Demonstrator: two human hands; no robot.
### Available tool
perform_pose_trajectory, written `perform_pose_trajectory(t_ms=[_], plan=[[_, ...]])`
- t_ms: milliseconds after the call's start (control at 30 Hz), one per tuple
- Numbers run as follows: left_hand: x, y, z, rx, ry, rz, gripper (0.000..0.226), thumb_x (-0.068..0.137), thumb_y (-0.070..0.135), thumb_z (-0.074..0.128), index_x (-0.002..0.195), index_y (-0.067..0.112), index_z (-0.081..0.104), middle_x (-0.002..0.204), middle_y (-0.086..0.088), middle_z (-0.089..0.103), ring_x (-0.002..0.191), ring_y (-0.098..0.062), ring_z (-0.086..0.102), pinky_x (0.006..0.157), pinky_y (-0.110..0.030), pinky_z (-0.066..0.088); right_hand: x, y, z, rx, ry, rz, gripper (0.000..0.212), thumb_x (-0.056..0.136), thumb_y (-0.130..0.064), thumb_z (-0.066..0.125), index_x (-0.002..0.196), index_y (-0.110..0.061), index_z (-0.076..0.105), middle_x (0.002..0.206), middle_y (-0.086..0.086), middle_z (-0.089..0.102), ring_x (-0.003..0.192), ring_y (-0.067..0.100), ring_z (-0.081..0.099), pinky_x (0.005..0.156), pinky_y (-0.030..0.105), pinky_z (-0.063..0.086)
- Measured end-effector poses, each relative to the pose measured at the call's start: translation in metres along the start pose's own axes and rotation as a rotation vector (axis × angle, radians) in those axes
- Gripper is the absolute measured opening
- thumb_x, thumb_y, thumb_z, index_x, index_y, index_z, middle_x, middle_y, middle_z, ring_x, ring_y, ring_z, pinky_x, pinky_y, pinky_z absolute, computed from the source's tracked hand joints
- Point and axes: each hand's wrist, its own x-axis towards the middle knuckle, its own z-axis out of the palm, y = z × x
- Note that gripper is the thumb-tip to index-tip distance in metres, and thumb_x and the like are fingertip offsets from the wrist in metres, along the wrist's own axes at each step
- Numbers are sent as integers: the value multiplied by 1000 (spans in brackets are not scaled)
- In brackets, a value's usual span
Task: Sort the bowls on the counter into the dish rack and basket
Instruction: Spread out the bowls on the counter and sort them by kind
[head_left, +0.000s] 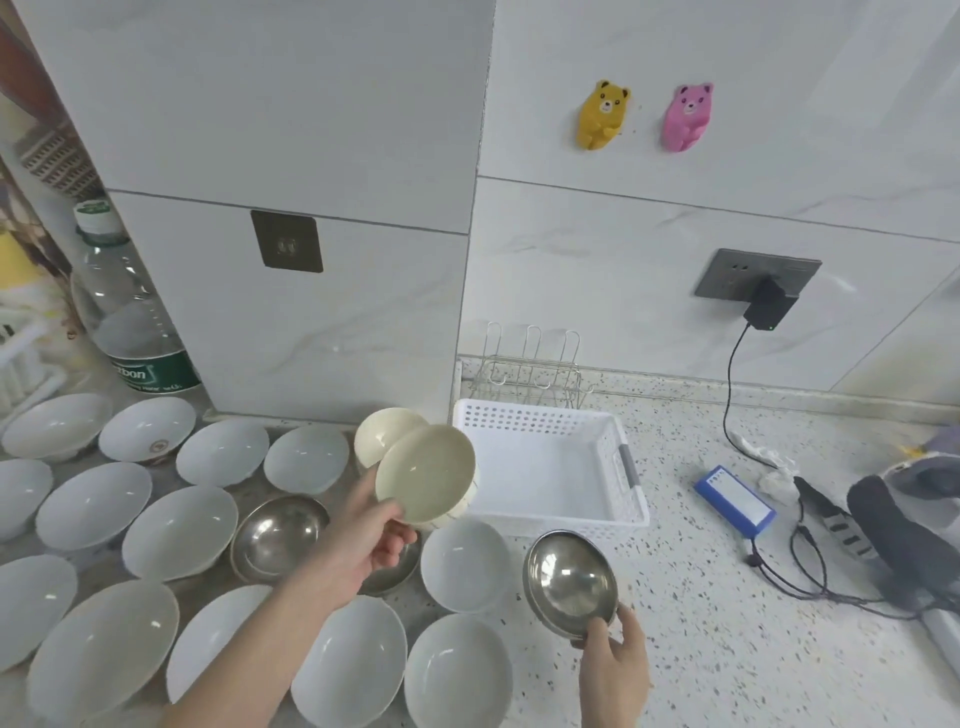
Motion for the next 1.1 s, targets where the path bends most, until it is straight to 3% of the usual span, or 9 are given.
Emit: perform_pose_trajectory(t_ms=[133,367,667,833,933,1033,1100], plan=[[-4,-9,4,-9,33,-35,53,89,-6,44,110,40,60,55,-5,62,46,-12,53,37,-19,35,8,4,2,-82,-73,-19,42,91,-19,54,133,-22,52,63,0,70,72,6,65,61,29,43],[-6,-15,6,4,49,-42,52,89,-5,45,105,41,62,56,-8,60,44,-13,51,39,-21,35,15,11,5,-129,-117,-22,47,91,-20,55,137,-22,49,62,-2,71,72,1,60,56,23,36],[-14,-32,5,-13,81,-35,59,87,-2,48,100,54,64,57,-11,61,45,-14,49,39,-20,36,20,19,8,-164,-188,-31,49,93,-26,56,140,-28,44,74,0,72,72,8,63,57,24,39],[-19,-37,8,-77,104,-41,58,88,-4,45,99,50,65,55,-9,61,43,-12,52,38,-19,34,16,14,9,-157,-218,-28,54,95,-32,56,145,-27,39,81,0,73,78,-3,56,68,31,37],[-21,-40,5,-87,96,-52,56,89,-4,45,105,46,62,56,-7,61,46,-12,54,38,-20,34,15,12,10,-160,-257,-34,59,96,-37,55,150,-27,33,86,3,73,74,13,63,75,36,46],[-23,-39,1,-79,70,-59,53,89,-5,45,115,39,59,56,-8,60,45,-12,53,38,-20,33,9,12,9,-157,-311,-26,69,97,-34,54,155,-26,18,97,6,71,60,20,62,66,30,46],[-26,-38,-3,-72,55,-68,54,89,-5,45,118,39,57,58,-10,60,47,-13,53,39,-21,33,2,11,9,-141,-323,15,76,97,-33,55,156,-20,10,110,5,67,60,23,65,78,37,48]])
